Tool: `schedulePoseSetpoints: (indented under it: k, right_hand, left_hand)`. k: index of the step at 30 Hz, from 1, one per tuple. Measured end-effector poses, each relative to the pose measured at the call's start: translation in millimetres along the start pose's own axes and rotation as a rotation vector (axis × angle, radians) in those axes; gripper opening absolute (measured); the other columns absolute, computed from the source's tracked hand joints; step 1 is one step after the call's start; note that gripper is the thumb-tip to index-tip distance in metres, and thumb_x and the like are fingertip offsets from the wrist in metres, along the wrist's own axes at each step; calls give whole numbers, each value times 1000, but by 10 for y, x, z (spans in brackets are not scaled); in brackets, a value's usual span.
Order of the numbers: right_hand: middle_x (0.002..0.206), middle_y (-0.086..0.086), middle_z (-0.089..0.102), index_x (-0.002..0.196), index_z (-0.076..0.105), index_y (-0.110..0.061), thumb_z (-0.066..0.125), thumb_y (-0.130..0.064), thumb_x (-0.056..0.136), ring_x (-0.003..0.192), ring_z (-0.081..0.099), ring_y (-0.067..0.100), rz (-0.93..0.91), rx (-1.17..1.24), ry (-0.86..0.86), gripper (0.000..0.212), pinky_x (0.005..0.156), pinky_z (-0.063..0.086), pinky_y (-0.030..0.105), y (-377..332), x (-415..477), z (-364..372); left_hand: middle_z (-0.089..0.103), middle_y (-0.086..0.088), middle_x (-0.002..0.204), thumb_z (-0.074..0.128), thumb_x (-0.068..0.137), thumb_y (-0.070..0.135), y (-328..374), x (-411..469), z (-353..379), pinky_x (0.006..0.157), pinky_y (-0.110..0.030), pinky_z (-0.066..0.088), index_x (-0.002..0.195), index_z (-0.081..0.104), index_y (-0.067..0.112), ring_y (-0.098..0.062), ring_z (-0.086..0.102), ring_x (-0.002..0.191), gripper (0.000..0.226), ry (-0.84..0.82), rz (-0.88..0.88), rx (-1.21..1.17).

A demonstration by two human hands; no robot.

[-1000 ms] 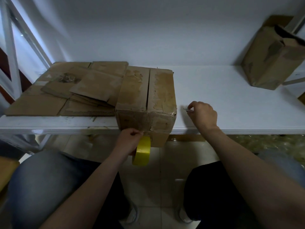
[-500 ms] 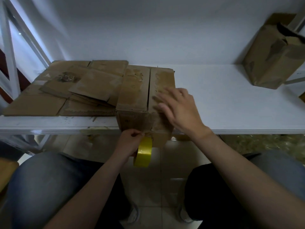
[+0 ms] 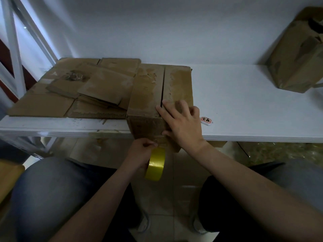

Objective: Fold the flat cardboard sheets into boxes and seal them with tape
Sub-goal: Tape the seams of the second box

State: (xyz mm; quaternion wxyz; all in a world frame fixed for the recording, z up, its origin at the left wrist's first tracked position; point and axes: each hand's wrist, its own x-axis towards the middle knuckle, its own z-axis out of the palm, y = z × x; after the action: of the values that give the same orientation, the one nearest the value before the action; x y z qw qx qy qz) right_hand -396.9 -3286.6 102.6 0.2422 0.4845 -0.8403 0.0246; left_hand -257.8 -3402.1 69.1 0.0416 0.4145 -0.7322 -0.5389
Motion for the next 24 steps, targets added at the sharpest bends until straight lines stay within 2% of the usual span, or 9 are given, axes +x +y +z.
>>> schedulePoseSetpoints:
  k: [2,4,7,9,12,14,16,21,24]
  right_hand:
    - [159,-4,35,156,31,-32,79,-59,72,138,29,34,13,-10,-13,100,94,33,49,-3,-16,-1]
    - [157,-4,38,154,34,-32,76,-63,74,138,31,34,1,-16,3,96,95,33,50,16,-18,-5]
    - [139,-8,59,138,57,-31,53,-71,90,129,42,32,56,38,133,62,90,35,47,-1,60,-67]
    - [126,-10,67,125,67,-30,42,-69,97,122,47,29,111,55,191,54,87,34,45,-36,147,-109]
    - [132,-4,61,138,58,-26,55,-68,91,121,44,30,73,11,90,63,89,33,45,-107,138,-70]
    - [138,3,54,147,47,-21,73,-62,79,122,43,32,57,-9,2,84,90,35,47,-146,91,-52]
    - [141,7,50,151,41,-16,81,-57,71,122,45,32,67,-37,-29,98,90,36,46,-180,66,-41]
    - [141,8,50,152,39,-14,82,-58,69,124,44,32,80,-29,-50,103,92,38,48,-176,105,-52]
    - [145,5,48,151,40,-16,71,-65,78,131,38,33,105,48,-74,93,97,36,51,-155,123,-156]
  left_hand:
    - [65,5,74,71,91,27,57,-25,-46,83,-45,58,77,68,26,-24,64,75,14,17,7,-11]
    - [67,3,79,71,91,29,106,-74,-97,78,-43,60,79,69,27,-24,66,76,12,16,11,-29]
    - [68,1,82,69,93,29,192,-192,-185,60,-30,57,86,70,26,-21,66,68,8,-7,4,-70]
    - [68,-2,82,68,94,31,243,-282,-237,56,-28,54,91,71,24,-21,66,65,8,-28,-8,-78]
    - [69,-7,82,63,96,35,294,-379,-299,59,-34,59,95,72,21,-24,66,60,16,-54,-8,-68]
    - [70,-8,84,62,97,35,323,-419,-346,61,-37,60,96,72,22,-26,67,62,16,-54,-5,-63]
    - [70,-7,85,63,96,36,334,-442,-386,64,-39,61,95,72,24,-26,68,67,15,-51,3,-65]
    - [70,-3,96,63,95,42,368,-519,-457,74,-46,63,100,71,28,-27,69,83,17,-37,38,-68]
    - [66,-2,101,61,98,40,416,-605,-509,66,-36,60,106,69,27,-24,67,88,18,-55,41,-105]
